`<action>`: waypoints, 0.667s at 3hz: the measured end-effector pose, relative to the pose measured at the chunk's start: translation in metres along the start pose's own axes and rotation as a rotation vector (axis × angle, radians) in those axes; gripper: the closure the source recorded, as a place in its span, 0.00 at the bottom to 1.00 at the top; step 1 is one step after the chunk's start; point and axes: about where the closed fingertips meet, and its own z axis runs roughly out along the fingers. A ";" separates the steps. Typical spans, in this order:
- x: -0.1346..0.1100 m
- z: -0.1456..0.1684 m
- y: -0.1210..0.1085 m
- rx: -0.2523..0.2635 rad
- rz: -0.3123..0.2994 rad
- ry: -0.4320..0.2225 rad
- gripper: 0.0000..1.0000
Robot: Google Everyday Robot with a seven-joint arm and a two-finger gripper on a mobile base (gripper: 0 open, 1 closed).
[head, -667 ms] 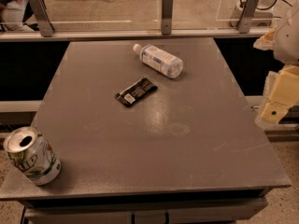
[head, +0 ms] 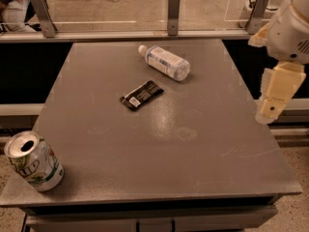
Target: Move rxbar chocolate near 7up can
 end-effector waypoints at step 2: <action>-0.073 0.037 -0.075 0.014 -0.393 0.042 0.00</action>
Offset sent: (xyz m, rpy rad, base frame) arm 0.1498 0.1110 -0.0070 -0.2421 -0.0635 0.6452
